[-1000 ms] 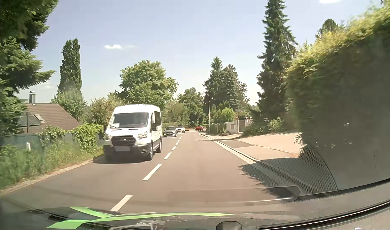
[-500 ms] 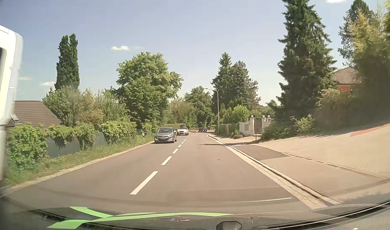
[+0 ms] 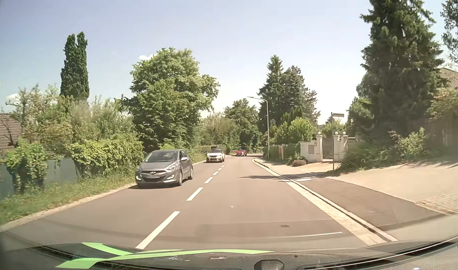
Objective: Follow the waypoints while adhering to traffic rules and regulations
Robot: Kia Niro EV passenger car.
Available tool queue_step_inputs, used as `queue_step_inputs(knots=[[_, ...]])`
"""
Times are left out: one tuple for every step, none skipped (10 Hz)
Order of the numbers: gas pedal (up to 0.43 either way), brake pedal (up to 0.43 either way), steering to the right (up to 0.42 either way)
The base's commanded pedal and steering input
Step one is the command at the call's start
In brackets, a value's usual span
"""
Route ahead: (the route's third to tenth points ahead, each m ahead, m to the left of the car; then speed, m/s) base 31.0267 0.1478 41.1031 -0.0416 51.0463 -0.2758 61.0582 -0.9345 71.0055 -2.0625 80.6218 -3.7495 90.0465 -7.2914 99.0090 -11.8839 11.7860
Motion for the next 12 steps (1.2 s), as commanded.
queue_step_inputs(knots=[[0.087,0.000,-0.014],[0.087,0.000,-0.014],[0.087,0.000,-0.014],[0.087,0.000,-0.014],[0.098,0.000,-0.014],[0.098,0.000,-0.013],[0.098,0.000,-0.008],[0.098,0.000,-0.004],[0.098,0.000,-0.004],[0.098,0.000,-0.005],[0.098,0.000,-0.005],[0.098,0.000,-0.001]])
